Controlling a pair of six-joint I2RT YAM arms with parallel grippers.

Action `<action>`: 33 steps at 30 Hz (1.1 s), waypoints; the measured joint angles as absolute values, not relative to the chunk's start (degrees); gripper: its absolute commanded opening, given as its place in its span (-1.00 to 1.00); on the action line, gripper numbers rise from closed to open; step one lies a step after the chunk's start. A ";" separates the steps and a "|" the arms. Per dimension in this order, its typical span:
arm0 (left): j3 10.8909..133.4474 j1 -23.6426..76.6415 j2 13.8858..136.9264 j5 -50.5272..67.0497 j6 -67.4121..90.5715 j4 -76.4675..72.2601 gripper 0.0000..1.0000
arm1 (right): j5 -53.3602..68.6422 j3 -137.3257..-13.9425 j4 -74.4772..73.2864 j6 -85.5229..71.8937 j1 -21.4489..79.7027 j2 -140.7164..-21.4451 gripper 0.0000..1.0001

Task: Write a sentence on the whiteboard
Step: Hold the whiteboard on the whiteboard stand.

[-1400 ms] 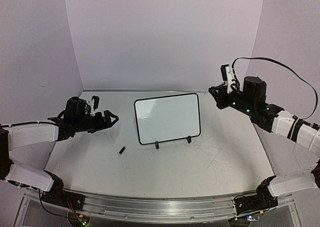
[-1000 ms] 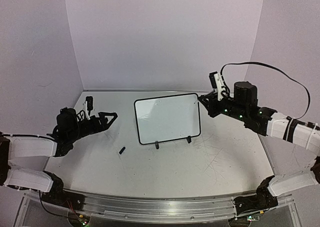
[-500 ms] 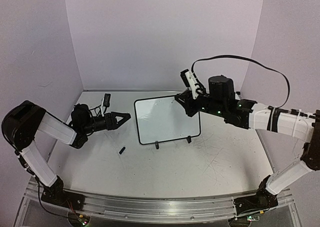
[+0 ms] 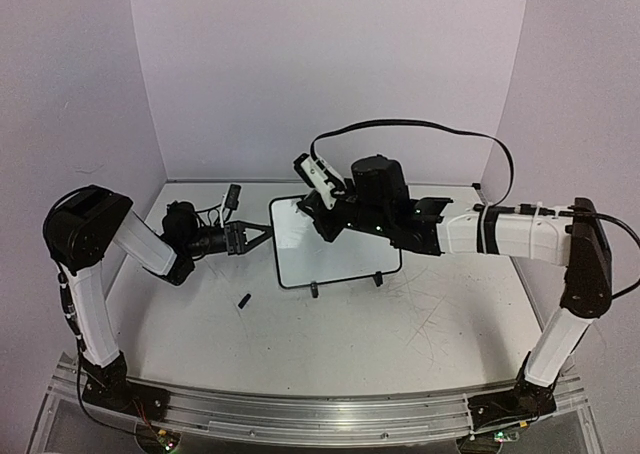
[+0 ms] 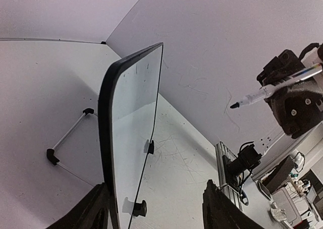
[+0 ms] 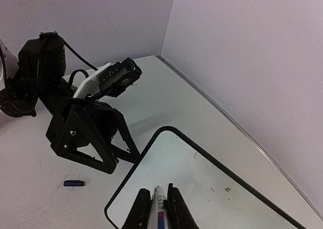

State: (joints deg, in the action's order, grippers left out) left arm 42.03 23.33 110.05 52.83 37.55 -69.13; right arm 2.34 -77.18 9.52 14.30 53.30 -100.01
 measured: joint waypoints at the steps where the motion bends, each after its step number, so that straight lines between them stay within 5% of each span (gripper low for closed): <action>1: 42.70 23.20 110.71 53.45 37.50 -69.39 0.06 | 2.52 -77.83 9.54 14.78 53.36 -100.81 -1.00; 7: 46.69 22.44 114.27 56.39 37.39 -70.39 -0.05 | 3.66 -80.67 10.38 16.93 53.41 -104.51 -1.00; 18: 46.01 20.40 116.51 57.22 37.07 -70.56 0.07 | 3.40 -80.93 11.69 17.45 53.41 -105.44 -1.00; 33: 53.04 22.26 121.61 60.98 37.54 -70.69 -0.60 | -0.17 -84.75 13.06 18.79 54.30 -110.41 -1.00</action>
State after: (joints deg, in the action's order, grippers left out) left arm 53.04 22.26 121.61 60.98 37.54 -70.69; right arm -0.17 -84.75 13.06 18.79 54.30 -110.41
